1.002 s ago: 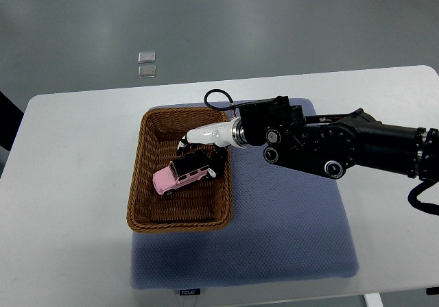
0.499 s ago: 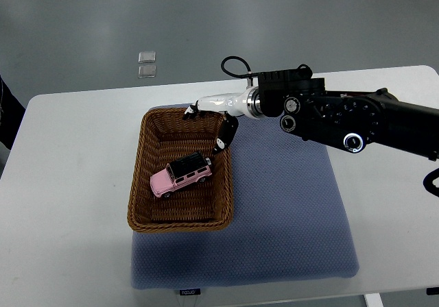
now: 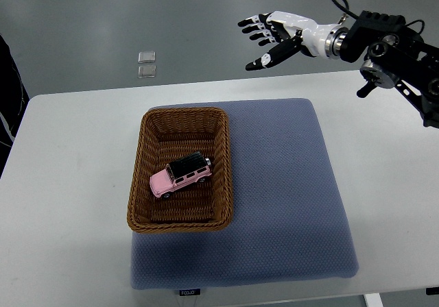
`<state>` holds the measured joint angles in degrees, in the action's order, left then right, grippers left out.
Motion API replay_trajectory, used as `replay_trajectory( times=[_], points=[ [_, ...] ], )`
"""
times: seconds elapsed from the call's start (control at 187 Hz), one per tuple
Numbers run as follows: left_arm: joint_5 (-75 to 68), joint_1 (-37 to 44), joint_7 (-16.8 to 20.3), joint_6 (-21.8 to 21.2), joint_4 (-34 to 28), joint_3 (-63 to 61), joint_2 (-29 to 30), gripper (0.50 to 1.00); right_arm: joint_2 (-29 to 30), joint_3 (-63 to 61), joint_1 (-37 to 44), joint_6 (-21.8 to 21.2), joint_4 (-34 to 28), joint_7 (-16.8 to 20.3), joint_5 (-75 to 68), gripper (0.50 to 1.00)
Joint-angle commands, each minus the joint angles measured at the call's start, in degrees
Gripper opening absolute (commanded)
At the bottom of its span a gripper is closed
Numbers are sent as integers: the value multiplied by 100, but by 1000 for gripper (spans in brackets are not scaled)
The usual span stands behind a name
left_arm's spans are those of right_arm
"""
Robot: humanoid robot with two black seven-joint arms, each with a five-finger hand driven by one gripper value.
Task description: Place pink car in brown basket
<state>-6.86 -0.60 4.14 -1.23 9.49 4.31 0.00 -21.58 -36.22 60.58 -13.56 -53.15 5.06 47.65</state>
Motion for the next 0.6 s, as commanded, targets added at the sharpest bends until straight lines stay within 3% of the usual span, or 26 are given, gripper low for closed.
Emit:
replay_trajectory(
  times=[0.0, 0.306, 0.595],
  points=[
    [0, -1, -1, 0, 0, 0, 0, 1000, -12, -824, -415, 82, 358, -172, -414, 903],
    [0, -1, -1, 0, 0, 0, 0, 1000, 119, -1765, -1558, 468, 876, -787, -2172, 903],
    [0, -1, -1, 0, 0, 0, 0, 1000, 445, -1801, -1857, 556, 1527, -1447, -3913, 903]
  ],
)
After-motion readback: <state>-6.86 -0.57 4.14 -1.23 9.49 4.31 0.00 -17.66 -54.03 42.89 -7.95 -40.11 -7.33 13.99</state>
